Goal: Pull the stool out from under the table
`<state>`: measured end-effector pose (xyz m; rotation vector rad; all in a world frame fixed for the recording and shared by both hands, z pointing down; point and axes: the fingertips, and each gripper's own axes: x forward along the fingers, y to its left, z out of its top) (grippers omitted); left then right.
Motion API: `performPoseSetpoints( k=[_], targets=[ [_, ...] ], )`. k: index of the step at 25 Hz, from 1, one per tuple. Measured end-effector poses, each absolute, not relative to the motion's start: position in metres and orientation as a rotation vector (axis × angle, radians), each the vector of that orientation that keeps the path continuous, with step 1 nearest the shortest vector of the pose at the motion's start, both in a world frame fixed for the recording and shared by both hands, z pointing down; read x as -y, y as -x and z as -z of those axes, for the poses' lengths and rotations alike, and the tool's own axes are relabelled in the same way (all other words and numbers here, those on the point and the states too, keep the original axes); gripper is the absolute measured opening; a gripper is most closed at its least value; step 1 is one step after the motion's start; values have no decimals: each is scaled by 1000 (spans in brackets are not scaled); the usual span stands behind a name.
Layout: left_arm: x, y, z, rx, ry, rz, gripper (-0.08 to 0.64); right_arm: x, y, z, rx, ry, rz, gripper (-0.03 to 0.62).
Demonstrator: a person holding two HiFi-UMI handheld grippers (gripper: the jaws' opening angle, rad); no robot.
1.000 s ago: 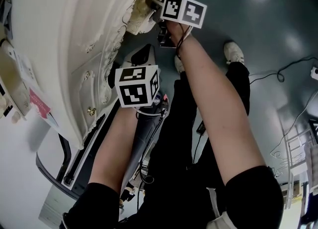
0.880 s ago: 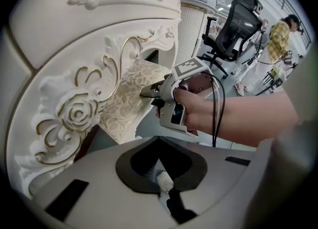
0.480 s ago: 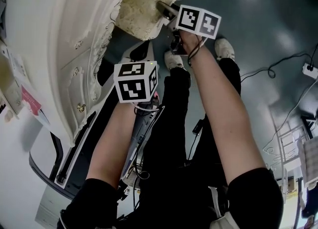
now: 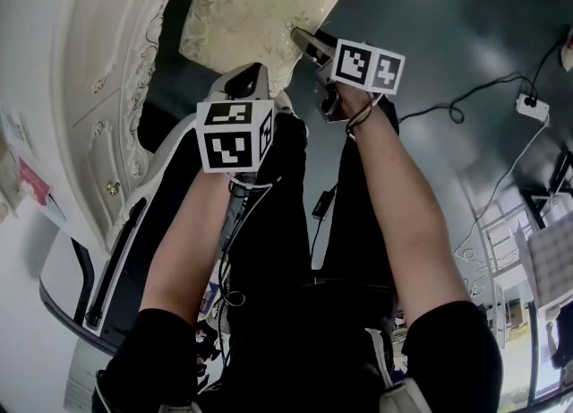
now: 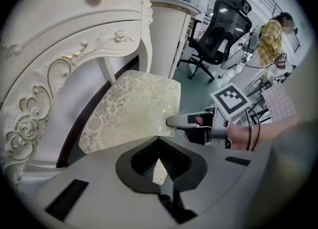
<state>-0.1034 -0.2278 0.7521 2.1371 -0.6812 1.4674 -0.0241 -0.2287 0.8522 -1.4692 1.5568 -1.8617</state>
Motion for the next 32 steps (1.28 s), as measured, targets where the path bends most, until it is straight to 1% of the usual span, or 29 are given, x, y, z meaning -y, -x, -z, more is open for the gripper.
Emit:
performPoseSetpoints(
  k=[17, 18, 19, 20, 21, 26, 27, 28, 29, 32],
  targets=[
    [130, 1, -757, 426, -2182, -1545, -3, 45, -64, -855, -1431, 1580, 1928, 219],
    [127, -3, -757, 415, -2188, -1552, -3, 37, -68, -853, -1436, 1602, 1919, 212],
    [125, -7, -758, 405, -2194, -1558, -3, 32, -71, -850, -1450, 1622, 1908, 188],
    [124, -10, -759, 396, -2198, -1563, -3, 30, -73, -847, -1471, 1643, 1900, 140],
    [124, -14, -760, 390, -2201, -1567, -3, 30, -76, -846, -1490, 1663, 1900, 133],
    [120, -25, -754, 387, -2196, -1576, -3, 29, -79, -844, -1469, 1682, 1976, 143],
    [118, -28, -750, 387, -2200, -1570, -3, 24, -84, -841, -1469, 1747, 1977, 126],
    [118, -31, -745, 386, -2207, -1563, -3, 19, -92, -837, -1472, 1841, 1959, 51],
    [118, -33, -740, 384, -2213, -1559, -3, 16, -99, -829, -1484, 1933, 1921, 9],
    [121, -34, -721, 389, -2224, -1545, -3, 17, -107, -788, -1557, 2058, 1799, 9]
  ],
)
